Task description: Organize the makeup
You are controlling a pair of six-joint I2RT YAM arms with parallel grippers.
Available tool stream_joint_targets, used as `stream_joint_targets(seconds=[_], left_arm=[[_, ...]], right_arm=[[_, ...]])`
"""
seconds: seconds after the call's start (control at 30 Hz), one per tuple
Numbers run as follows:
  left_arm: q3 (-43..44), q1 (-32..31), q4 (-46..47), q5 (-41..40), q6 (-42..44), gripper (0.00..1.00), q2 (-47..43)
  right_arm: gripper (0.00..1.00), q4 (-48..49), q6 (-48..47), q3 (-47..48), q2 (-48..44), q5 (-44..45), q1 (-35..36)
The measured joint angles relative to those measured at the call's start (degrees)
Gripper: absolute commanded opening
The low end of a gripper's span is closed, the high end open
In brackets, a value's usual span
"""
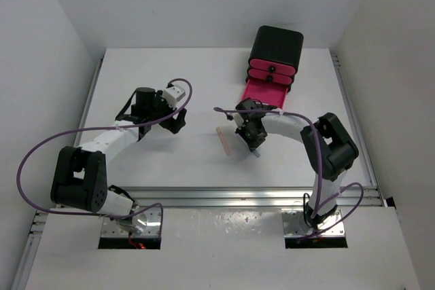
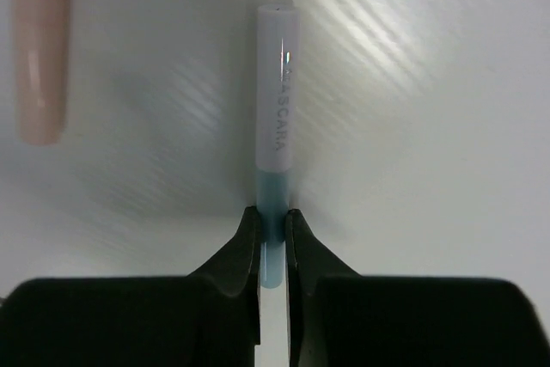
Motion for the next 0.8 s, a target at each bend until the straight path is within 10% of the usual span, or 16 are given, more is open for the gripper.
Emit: stream_joint_targets(seconds=[0.33, 0.63, 0.73, 0.8], left_arm=[[0.00, 0.00, 0.15, 0.00, 0.00, 0.85, 0.00], [0.00, 0.00, 0.15, -0.20, 0.02, 0.85, -0.02], [0.00, 0.00, 0.15, -0.28, 0.02, 0.85, -0.02], [0.00, 0.00, 0.13, -0.35, 0.02, 0.85, -0.02]], right_arm=[[0.00, 2.73, -21.05, 12.13, -2.86, 9.11, -4.04], [0.22, 9.33, -34.56, 29.46, 14.36, 14.49, -14.75], [0.76, 8.44, -36.00, 29.46, 16.28, 14.51, -15.17], [0.82, 8.26, -36.98, 29.46, 16.15, 14.34, -14.91]])
